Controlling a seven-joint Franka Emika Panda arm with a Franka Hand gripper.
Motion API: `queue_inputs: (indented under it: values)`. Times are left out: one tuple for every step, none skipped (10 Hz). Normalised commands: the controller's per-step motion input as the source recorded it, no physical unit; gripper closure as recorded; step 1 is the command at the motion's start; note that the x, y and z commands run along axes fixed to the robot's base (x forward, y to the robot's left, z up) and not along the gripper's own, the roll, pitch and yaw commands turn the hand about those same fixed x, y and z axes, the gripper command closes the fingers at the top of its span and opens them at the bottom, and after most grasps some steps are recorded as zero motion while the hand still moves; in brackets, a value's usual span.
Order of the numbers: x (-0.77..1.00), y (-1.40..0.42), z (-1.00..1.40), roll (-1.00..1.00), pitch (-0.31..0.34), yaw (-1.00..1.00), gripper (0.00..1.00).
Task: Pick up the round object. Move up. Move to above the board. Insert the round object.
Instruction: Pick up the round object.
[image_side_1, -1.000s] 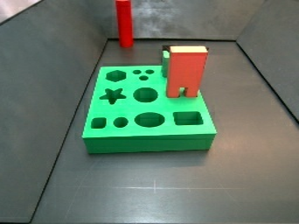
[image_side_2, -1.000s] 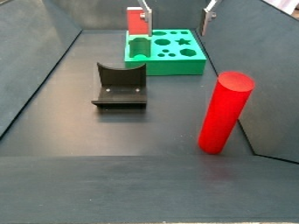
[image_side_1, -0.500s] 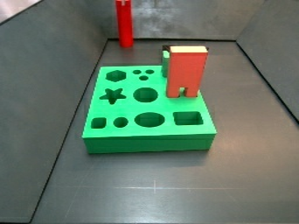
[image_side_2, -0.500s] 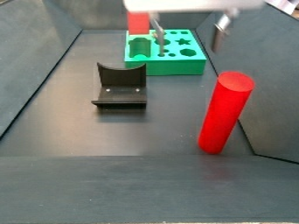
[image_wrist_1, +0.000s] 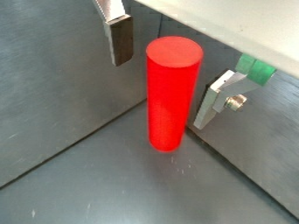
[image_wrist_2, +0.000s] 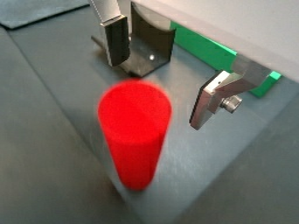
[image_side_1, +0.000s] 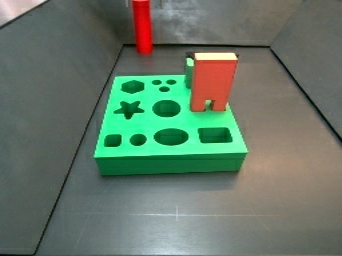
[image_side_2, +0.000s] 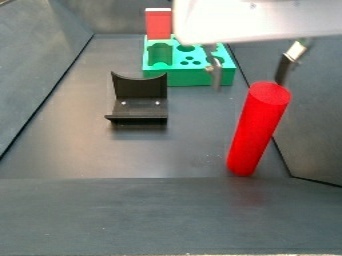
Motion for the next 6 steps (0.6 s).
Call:
queue_inputs:
  values:
    - [-0.34,0.28,-0.23,-0.05,-0.061,0.06,0.00]
    - [-0.19,0.35,-0.31,-0.07,-0.036,0.01,0.00]
    - [0.00,0.30,-0.29,-0.07,0.000,0.00,0.00]
    - [0.15,0.21,-0.24,-0.12,0.000,0.00,0.00]
    - [0.21,0.19,-0.21,-0.10,0.000,-0.01,0.00]
    - [0.27,0.16,-0.17,-0.13,0.000,-0.05,0.00]
